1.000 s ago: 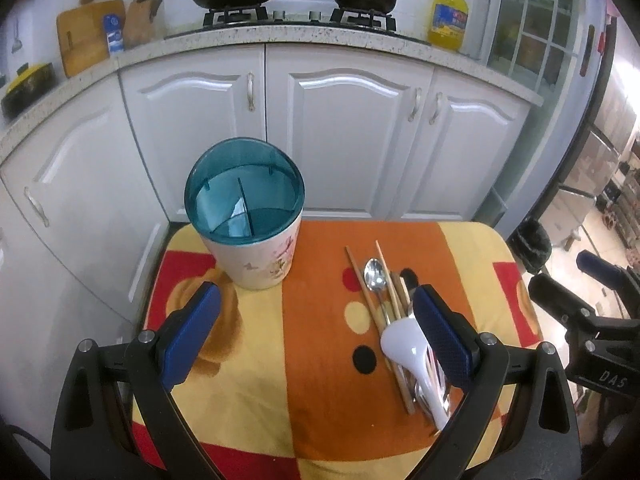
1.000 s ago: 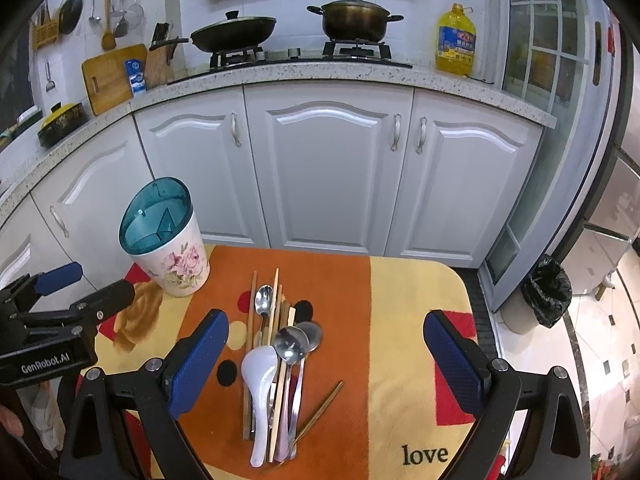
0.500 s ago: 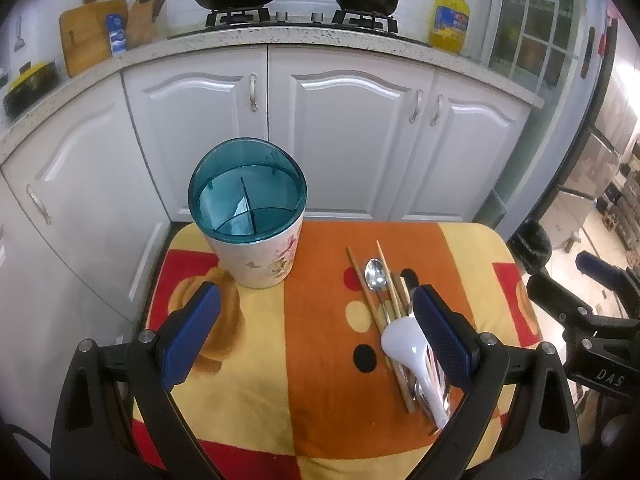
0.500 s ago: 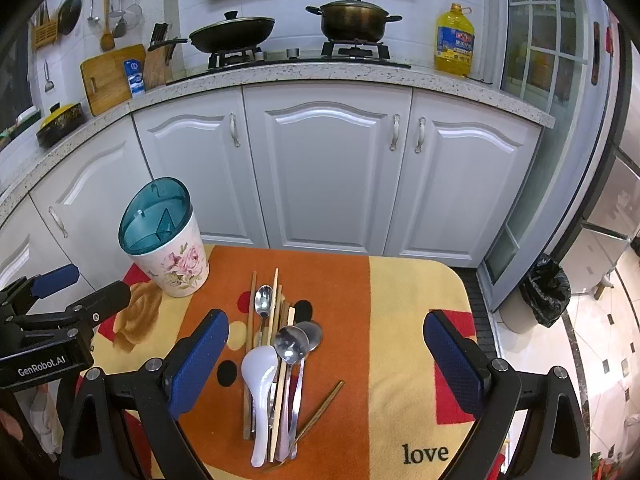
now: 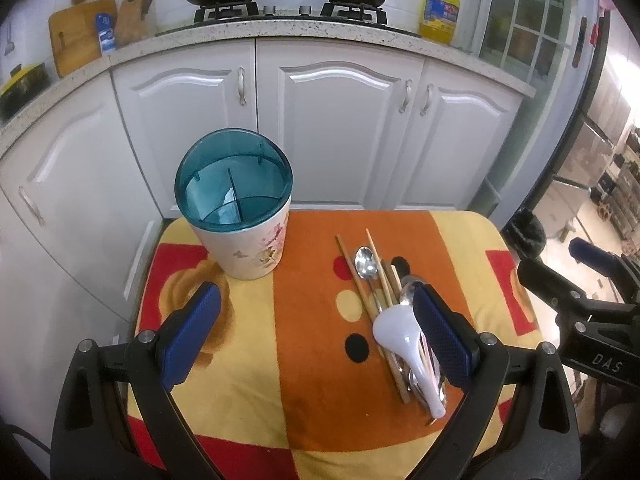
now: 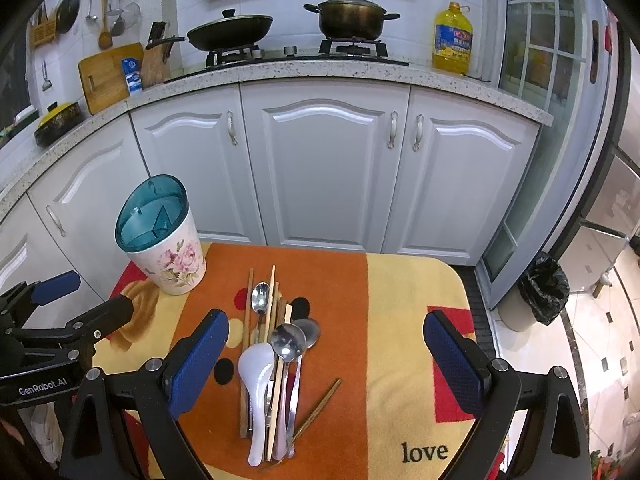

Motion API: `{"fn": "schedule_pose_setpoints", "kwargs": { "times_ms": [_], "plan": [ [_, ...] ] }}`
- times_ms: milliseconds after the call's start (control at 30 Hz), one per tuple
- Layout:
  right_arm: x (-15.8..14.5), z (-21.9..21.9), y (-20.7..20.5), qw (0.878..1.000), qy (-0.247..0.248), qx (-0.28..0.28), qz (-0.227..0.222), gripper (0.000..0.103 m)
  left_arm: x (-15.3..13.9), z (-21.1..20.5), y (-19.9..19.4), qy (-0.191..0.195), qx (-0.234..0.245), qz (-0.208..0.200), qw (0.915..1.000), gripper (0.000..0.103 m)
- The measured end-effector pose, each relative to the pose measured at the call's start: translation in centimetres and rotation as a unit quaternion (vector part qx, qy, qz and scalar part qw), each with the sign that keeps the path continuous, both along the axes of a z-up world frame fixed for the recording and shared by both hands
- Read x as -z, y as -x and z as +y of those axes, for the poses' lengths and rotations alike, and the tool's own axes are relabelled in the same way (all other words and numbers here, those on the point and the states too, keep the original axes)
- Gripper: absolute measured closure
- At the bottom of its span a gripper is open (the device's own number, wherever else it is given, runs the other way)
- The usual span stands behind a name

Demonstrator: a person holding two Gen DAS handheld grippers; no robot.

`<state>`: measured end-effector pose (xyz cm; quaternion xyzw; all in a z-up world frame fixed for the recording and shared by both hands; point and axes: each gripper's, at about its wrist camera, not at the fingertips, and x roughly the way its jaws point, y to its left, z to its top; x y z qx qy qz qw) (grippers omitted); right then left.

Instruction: Organize utensils

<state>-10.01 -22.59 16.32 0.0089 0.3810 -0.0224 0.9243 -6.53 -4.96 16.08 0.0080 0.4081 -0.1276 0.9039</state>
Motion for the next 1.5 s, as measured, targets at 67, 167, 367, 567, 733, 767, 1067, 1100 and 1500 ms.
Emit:
{"fn": "schedule_pose_setpoints", "kwargs": {
  "times_ms": [67, 167, 367, 567, 733, 767, 1067, 1100, 1500],
  "plan": [
    [0.1, -0.1, 0.0, 1.0, 0.001, 0.001, 0.002, 0.006, 0.0, 0.1, 0.0, 0.003, -0.001, 0.002, 1.0, 0.006],
    [0.2, -0.1, -0.1, 1.0, 0.002, 0.003, 0.003, 0.006, 0.1, 0.2, 0.0, 0.005, -0.004, 0.0, 1.0, 0.006],
    [0.2, -0.1, -0.3, 1.0, 0.005, 0.003, 0.003, 0.006, 0.1, 0.4, 0.1, 0.021, -0.004, -0.008, 0.9997, 0.006],
    [0.5, -0.1, -0.5, 1.0, 0.005, 0.001, 0.007, 0.006, 0.4, 0.3, 0.1, 0.014, 0.0, -0.003, 0.9999, 0.006],
    [0.8, 0.0, -0.6, 1.0, 0.006, -0.002, 0.01, 0.006, 0.8, 0.1, -0.1, 0.015, -0.002, 0.009, 0.9999, 0.006],
    [0.9, 0.0, -0.6, 1.0, 0.006, -0.001, 0.011, 0.006, 0.9, 0.1, -0.2, 0.015, -0.003, 0.012, 0.9998, 0.006],
    [1.7, -0.4, -0.8, 1.0, 0.003, -0.001, 0.024, 0.006, 2.1, -0.4, -0.4, 0.001, 0.005, 0.024, 0.9997, 0.006],
    [1.8, -0.4, -0.9, 1.0, 0.002, -0.001, 0.025, 0.006, 2.2, -0.5, -0.4, -0.001, 0.006, 0.025, 0.9997, 0.006],
    [2.5, -0.4, -1.1, 0.999, 0.004, -0.006, 0.037, 0.006, 3.6, -1.0, -0.4, -0.012, 0.008, 0.033, 0.9993, 0.006]
  ]
}}
